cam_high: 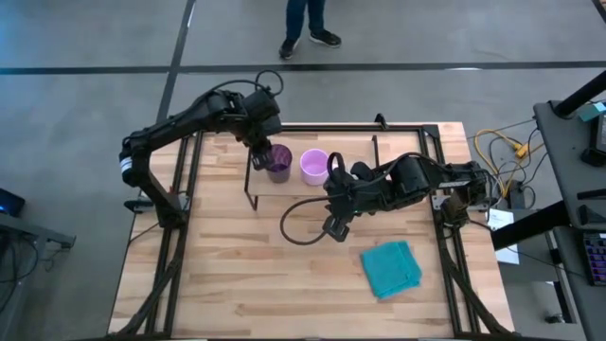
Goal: Stack small to large cups/mugs on shelf
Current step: Put the purple glass on the shelf, then return to Home Position
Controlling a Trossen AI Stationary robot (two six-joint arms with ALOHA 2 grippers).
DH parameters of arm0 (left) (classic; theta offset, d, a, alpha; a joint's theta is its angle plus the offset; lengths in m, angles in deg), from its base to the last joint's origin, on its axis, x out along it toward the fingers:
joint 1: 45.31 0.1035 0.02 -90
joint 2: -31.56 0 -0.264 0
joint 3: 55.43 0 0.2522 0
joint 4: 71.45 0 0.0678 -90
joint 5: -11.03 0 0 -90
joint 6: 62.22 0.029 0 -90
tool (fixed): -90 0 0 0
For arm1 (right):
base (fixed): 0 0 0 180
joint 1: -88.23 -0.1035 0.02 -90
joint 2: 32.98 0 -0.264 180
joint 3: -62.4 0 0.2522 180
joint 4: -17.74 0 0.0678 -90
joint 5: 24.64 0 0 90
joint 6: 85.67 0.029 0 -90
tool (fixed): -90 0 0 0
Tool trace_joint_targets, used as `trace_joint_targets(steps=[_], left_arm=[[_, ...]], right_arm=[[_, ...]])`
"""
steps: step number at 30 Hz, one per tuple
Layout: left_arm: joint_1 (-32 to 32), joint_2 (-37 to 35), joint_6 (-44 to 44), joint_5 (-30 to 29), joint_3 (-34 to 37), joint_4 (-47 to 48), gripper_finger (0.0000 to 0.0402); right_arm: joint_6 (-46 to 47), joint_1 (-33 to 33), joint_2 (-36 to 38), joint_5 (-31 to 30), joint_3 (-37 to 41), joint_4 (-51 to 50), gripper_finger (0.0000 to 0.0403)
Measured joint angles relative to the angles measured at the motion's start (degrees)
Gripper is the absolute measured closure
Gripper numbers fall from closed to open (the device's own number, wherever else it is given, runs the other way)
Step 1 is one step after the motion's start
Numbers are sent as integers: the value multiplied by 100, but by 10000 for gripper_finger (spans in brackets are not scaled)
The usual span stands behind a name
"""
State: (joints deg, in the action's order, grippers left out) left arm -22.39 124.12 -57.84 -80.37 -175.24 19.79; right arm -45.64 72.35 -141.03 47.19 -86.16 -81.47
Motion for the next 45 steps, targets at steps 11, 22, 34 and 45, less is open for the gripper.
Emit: trace_joint_targets(steps=[11,22,34,45], left_arm=[[0,-115,94,-93,-106,16,327],[-32,-741,-85,55,-141,13,326],[-61,-1991,-408,307,-141,-62,326],[-61,-2860,-573,308,68,132,326]], right_arm=[[24,0,0,2,0,-2,326],[30,2,14,-10,2,-272,326],[-31,0,692,-603,4,-450,326],[-176,-137,1084,-590,2,-455,326]])
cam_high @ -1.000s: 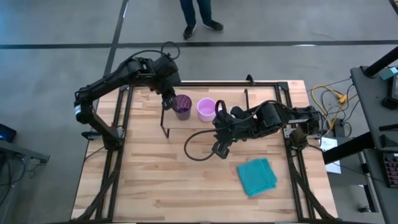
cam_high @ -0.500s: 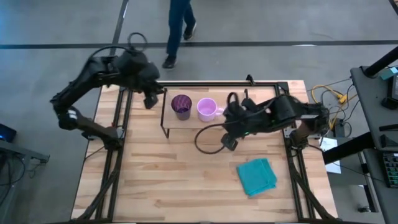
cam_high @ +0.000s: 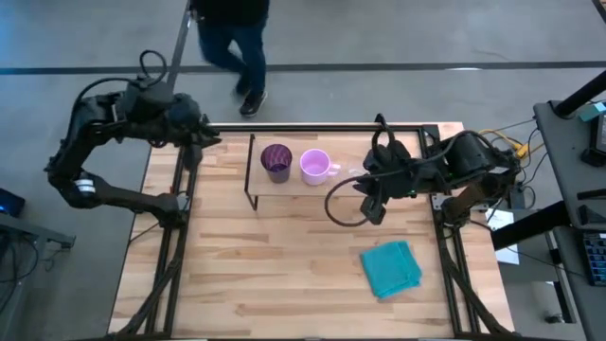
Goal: Stack small to large cups/mugs on shelf
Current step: Return to Home Position
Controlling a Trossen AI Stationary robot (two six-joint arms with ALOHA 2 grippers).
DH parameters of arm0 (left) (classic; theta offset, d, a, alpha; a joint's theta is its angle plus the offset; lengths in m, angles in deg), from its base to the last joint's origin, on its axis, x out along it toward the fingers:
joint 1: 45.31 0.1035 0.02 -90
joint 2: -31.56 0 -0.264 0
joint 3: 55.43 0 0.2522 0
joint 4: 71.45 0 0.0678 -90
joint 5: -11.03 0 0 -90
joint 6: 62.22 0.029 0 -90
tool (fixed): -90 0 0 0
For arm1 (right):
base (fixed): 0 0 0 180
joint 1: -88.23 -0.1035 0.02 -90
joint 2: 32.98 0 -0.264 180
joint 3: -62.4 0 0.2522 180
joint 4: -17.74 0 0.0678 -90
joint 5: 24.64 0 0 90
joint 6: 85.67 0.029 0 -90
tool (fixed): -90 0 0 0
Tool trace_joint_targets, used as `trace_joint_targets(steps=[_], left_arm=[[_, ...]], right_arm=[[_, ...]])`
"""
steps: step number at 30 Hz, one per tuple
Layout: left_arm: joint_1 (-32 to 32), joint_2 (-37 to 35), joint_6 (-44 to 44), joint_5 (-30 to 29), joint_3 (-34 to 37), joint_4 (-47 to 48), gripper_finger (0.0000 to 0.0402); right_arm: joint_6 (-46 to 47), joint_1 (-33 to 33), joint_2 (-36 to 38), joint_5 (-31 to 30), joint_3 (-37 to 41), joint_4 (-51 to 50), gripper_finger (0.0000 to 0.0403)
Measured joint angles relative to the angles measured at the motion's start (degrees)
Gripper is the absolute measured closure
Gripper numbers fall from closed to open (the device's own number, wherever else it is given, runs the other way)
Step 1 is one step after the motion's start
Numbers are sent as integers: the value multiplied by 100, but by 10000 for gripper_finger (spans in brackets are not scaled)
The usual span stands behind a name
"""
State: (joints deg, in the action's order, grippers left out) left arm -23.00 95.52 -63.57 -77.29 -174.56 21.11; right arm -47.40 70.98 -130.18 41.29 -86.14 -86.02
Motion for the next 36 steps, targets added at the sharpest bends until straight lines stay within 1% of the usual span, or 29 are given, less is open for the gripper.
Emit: trace_joint_targets(steps=[4,7,11,14,16,18,21,25,29,32,36], left_arm=[[0,-156,-709,1,78,451,326],[0,-299,-915,-19,82,725,326],[0,-576,-1176,-25,82,672,326],[0,-732,-1188,-25,82,507,326],[0,-882,-1282,-26,82,422,326],[0,-1071,-1471,-28,82,354,326],[0,-1401,-1521,-30,84,252,326],[0,-1786,-1644,-32,84,179,326],[0,-2209,-1678,-51,62,60,326],[2,-2372,-1682,-44,167,-27,326],[2,-2706,-1687,265,462,-346,326]], right_arm=[[-119,-110,117,-1,2,-1,326],[-129,-237,308,-36,5,0,326],[-152,-473,718,-419,26,0,326],[-214,-659,1097,-739,87,-2,326],[-233,-733,1348,-808,152,-1,326],[-233,-782,1588,-804,269,0,326],[-210,-856,1957,-746,572,0,326],[-194,-980,2491,-701,1152,131,326],[-712,-1078,3072,-389,1944,802,326],[-1175,-1076,3544,243,2669,1620,326],[-1688,-1076,4172,923,3757,2922,326]])
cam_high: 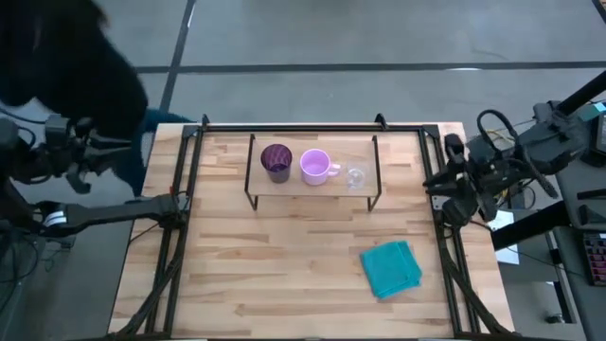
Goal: Stack small to large cups/mugs on shelf
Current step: Return to Home Position
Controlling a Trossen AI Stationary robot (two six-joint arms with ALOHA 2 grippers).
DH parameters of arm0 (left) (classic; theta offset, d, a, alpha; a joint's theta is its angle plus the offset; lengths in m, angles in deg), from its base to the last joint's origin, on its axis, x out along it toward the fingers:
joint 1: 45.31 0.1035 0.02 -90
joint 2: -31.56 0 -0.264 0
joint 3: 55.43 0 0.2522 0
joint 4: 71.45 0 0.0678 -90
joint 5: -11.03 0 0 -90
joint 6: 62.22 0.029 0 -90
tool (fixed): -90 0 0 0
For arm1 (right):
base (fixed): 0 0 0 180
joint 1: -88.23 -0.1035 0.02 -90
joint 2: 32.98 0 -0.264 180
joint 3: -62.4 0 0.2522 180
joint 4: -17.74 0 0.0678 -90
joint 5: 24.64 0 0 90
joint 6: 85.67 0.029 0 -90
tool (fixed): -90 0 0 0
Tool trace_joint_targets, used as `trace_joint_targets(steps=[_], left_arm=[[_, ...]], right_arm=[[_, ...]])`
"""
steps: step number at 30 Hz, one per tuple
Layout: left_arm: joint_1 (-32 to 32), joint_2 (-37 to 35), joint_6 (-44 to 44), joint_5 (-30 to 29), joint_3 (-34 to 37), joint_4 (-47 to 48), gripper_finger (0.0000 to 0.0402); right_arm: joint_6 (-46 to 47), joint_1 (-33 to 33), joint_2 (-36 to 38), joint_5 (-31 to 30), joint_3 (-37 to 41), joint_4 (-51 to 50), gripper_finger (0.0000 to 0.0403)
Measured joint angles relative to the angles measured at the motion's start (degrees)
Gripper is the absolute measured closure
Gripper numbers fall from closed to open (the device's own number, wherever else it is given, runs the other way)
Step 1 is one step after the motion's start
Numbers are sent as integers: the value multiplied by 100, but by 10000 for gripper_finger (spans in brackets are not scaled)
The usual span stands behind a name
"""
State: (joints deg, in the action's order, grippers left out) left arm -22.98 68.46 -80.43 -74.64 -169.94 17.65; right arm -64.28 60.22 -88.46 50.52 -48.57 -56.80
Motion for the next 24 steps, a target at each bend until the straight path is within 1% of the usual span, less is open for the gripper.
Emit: trace_joint_targets(steps=[2,4,9,11,16,21,24], left_arm=[[-2,-200,0,26,243,-266,326],[-2,-358,-14,142,563,-434,326],[2,-728,-251,588,1458,-1097,326],[-2,-902,-254,621,1780,-1455,326],[0,-1162,-262,638,2529,-2089,326],[0,-1387,-260,671,3124,-2232,326],[-2,-1479,-303,797,3454,-2299,326]], right_arm=[[-90,-2,287,156,560,536,326],[-35,0,540,179,1100,941,326],[403,0,1051,185,2314,1667,326],[532,0,1199,206,2719,1925,326],[543,0,1509,478,3497,2793,326],[514,0,1838,482,4128,3317,326],[511,0,2033,480,4489,3655,326]])
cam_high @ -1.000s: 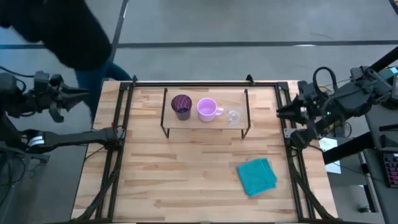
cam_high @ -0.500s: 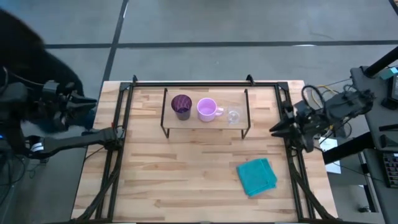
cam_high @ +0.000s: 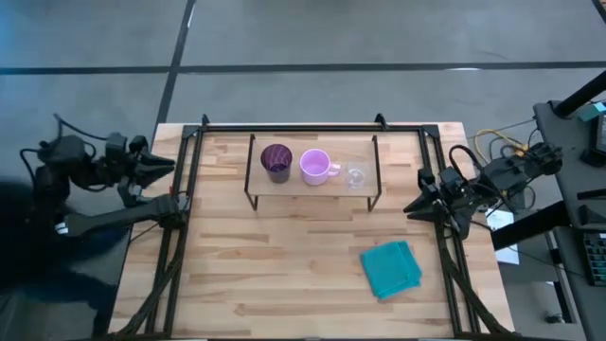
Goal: Stack small to large cups/mugs on shelf
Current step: Return to Home Position
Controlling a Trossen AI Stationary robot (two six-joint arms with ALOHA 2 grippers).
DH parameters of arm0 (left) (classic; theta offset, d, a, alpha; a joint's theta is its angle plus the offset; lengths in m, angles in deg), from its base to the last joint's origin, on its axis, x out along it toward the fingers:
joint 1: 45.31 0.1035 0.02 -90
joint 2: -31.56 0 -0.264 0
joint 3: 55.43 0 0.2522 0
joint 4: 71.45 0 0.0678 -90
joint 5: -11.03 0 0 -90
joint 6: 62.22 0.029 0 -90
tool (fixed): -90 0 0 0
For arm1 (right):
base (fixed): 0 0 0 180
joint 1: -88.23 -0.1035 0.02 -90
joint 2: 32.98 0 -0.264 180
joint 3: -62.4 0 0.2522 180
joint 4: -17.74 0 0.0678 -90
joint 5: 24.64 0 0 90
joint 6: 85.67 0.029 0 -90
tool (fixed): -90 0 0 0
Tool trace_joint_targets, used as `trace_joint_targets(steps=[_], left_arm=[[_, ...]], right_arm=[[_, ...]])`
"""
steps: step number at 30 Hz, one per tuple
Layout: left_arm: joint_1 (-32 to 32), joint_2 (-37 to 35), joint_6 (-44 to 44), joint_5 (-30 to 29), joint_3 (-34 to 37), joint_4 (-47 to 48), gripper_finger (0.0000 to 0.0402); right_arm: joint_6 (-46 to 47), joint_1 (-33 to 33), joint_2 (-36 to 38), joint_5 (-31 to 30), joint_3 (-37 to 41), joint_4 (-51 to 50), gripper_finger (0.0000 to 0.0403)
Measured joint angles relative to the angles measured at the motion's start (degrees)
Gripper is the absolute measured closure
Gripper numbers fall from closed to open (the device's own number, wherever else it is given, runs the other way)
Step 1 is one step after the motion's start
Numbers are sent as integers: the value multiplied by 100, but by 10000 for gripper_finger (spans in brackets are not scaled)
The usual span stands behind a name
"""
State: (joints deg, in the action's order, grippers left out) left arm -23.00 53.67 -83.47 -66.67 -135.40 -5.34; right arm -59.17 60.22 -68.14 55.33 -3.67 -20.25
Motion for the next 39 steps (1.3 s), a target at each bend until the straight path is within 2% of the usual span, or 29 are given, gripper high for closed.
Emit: trace_joint_targets(steps=[7,15,20,22,29,39], left_arm=[[2,-458,-99,189,945,-489,327],[0,-1416,-99,465,2373,-1533,327],[0,-2015,-247,462,3186,-1933,327],[0,-2046,-243,461,3432,-2306,327],[0,-1763,-232,434,3814,-2535,327],[2,-1887,-219,437,4734,-3979,327]], right_arm=[[-35,0,443,0,839,740,326],[-44,0,789,15,1660,1532,326],[-218,0,817,279,2209,2252,326],[-352,0,816,313,2432,2628,326],[-660,0,813,281,3208,3923,326],[-621,0,813,251,4255,5575,326]])
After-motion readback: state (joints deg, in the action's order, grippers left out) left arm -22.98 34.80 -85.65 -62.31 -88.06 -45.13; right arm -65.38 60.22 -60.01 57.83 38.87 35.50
